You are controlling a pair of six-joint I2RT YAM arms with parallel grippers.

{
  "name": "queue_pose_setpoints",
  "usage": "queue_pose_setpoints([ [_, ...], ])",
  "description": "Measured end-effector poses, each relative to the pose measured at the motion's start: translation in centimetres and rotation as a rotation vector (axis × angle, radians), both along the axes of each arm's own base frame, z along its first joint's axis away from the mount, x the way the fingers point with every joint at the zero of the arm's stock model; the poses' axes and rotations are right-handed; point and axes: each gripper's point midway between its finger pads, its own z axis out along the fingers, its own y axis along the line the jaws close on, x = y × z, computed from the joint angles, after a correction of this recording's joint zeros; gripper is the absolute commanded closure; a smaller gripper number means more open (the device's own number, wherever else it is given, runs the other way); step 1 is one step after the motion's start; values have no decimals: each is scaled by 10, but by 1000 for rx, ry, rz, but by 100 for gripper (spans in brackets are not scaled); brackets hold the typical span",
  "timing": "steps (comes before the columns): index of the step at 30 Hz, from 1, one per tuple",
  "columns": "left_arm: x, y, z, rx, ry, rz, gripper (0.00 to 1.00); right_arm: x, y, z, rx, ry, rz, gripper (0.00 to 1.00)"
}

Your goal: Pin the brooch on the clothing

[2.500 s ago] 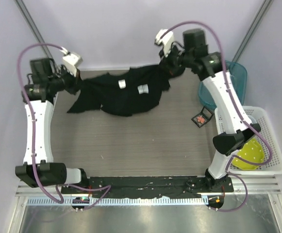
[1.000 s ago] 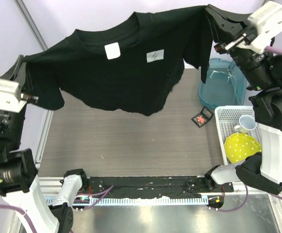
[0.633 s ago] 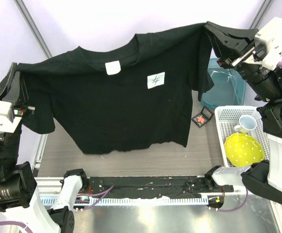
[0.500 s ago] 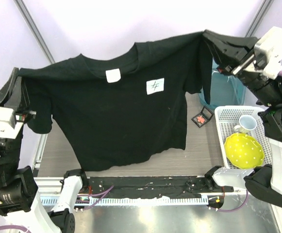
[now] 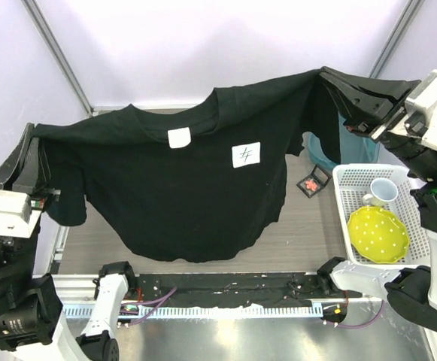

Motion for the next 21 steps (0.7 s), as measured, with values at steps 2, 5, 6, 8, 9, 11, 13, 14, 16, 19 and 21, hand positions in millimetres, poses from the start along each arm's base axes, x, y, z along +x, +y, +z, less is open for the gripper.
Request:
queue_pose_setpoints([
  [2,3,0,-2,0,9,-2,100,2,2,-2,-9,5,1,99],
  [5,4,-1,-7,2,19,-8,100,2,3,-6,-25,8,3,99],
  [6,3,-2,-10,3,24,-11,100,0,2,-7,-29,8,4,99],
  [8,-2,-4,-13,8,28,-17,100,-2,2,-11,-41,17,9,99],
  [9,-6,-5,-14,10,25,-20,100,-3,1,-12,-43,20,10,99],
  [11,-17,-8,-14,17,11,-25,100,-11,-3,-14,-44,19,14,99],
  [13,-29,-11,-12,21,-8,-29,100,-20,-8,-13,-38,9,17,99],
  [14,-34,-12,-10,22,-19,-30,100,-25,-12,-13,-32,2,17,99],
  [16,-40,-13,-7,24,-31,-34,100,-30,-16,-14,-29,-1,17,99],
  [19,-43,-15,-5,21,-37,-42,100,-45,-24,-7,-7,-32,23,99],
  [21,-42,-15,-4,16,-33,-47,100,-48,-27,0,13,-54,20,99],
])
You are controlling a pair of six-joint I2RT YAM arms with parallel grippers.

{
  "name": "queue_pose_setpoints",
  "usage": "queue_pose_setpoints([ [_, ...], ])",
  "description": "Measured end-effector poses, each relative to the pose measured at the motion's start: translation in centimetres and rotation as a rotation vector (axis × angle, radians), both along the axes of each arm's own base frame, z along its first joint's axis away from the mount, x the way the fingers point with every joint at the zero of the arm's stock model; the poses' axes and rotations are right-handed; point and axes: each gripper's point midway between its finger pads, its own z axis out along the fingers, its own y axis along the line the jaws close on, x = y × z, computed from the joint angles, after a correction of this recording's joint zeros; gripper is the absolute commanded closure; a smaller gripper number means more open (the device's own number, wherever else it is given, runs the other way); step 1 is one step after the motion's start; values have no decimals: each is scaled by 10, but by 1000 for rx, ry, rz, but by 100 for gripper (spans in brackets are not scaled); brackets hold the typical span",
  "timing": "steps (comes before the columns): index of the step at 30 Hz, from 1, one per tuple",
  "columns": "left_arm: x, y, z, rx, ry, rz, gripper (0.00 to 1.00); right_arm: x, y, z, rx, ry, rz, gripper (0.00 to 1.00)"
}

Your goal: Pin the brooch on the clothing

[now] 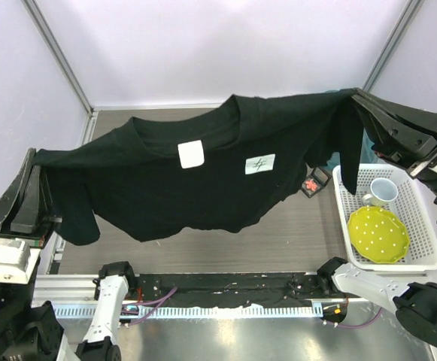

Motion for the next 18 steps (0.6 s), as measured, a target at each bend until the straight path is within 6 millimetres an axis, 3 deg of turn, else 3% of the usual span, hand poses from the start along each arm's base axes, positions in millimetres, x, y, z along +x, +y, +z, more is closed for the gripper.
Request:
queue_pose_setpoints([
  [5,21,8,4,-25,29,21,100,21,3,4,34,4,-45,99],
  [9,71,22,-2,-54,113,47,100,71,21,-9,22,71,-109,99],
  [11,103,29,-13,-67,171,55,100,108,33,-27,-4,117,-169,99],
  [13,146,36,-36,-83,264,60,100,150,45,-58,-61,176,-232,99],
  [14,187,43,-68,-97,369,60,100,189,54,-93,-117,240,-280,99],
  [17,253,53,-135,-121,544,55,100,268,58,-173,-215,407,-346,99],
  [18,273,56,-161,-129,608,55,100,296,55,-205,-242,475,-373,95],
])
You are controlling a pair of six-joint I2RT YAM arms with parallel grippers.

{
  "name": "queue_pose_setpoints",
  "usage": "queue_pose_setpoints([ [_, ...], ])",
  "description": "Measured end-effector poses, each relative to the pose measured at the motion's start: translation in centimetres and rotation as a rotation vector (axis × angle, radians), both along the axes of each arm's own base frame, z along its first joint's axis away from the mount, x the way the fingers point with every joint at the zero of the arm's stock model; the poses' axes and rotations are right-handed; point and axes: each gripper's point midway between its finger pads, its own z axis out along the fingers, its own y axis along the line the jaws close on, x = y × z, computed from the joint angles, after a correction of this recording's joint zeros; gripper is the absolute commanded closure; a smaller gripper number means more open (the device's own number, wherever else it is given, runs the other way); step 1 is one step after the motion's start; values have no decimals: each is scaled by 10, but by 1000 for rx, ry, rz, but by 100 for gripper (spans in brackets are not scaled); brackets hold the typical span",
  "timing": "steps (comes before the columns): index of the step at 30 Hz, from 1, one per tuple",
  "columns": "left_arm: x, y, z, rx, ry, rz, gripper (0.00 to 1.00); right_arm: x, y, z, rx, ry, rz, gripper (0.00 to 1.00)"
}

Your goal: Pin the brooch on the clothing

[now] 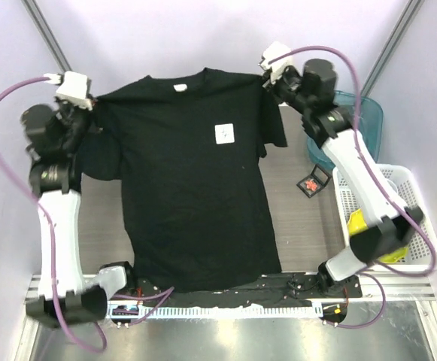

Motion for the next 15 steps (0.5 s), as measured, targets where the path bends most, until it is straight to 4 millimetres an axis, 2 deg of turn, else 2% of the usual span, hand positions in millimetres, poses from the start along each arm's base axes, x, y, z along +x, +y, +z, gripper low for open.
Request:
queue_pose_setpoints([
  [1,21,3,-27,-10,64,-5,100,21,-3,-27,-16,56,-21,88],
  [2,43,5,-55,-21,130,-11,100,45,-6,-59,-34,123,-43,73],
  [3,65,8,-85,-32,199,-16,100,66,-7,-92,-51,187,-58,41],
  [4,87,10,-118,-43,274,-20,96,86,-8,-128,-76,257,-75,30],
  [5,107,14,-148,-52,338,-18,86,103,-9,-164,-95,327,-97,20],
  [6,123,18,-172,-58,385,-11,64,116,-11,-189,-112,374,-118,18],
  [8,156,29,-235,-62,525,11,50,149,-12,-241,-157,482,-167,15],
  [9,170,35,-261,-66,588,32,29,166,-14,-260,-164,515,-193,14],
  [10,180,40,-281,-66,631,48,19,176,-17,-275,-165,545,-214,13],
  [11,188,45,-302,-69,681,68,17,183,-20,-293,-174,589,-231,14],
  [13,189,51,-329,-69,751,93,16,181,-31,-320,-192,681,-254,13],
  [15,182,53,-337,-73,791,103,16,167,-46,-332,-211,762,-271,14],
])
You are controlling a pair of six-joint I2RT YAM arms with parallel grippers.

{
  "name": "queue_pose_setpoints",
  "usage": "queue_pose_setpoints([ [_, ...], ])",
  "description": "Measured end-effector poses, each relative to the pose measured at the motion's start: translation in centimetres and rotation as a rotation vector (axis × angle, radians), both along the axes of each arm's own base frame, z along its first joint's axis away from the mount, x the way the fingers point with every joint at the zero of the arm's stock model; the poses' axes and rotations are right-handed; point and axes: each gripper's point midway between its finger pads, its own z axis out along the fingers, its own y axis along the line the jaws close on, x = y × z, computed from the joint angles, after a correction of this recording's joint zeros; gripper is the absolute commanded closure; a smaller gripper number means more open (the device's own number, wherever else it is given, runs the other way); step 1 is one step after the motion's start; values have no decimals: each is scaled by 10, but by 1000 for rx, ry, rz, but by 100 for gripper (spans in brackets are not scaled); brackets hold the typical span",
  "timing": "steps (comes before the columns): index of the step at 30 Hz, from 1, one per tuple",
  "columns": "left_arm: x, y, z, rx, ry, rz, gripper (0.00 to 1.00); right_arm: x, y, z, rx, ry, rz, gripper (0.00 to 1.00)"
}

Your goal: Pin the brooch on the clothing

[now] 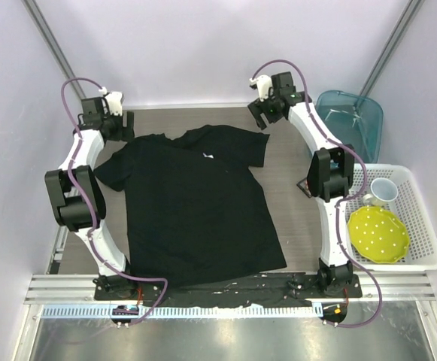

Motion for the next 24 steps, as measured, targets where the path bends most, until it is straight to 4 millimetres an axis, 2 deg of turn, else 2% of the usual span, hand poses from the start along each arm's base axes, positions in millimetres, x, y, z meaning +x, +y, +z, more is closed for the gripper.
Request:
queue_pose_setpoints([
  [5,-9,-3,23,-4,-21,-6,20,-23,-18,19,13,50,-11,23],
  [8,-18,-8,30,-20,-12,-21,24,-30,-16,29,33,55,-3,27],
  [10,-26,-12,29,-37,9,-32,25,-33,-10,30,53,63,4,29],
  [16,-51,-27,4,-113,123,-53,25,-31,5,1,95,131,1,30],
  [20,-64,-33,-10,-146,178,-59,25,-26,15,-35,113,183,-9,30],
  [24,-68,-39,-11,-183,195,-66,25,-22,23,-65,121,215,-16,30],
])
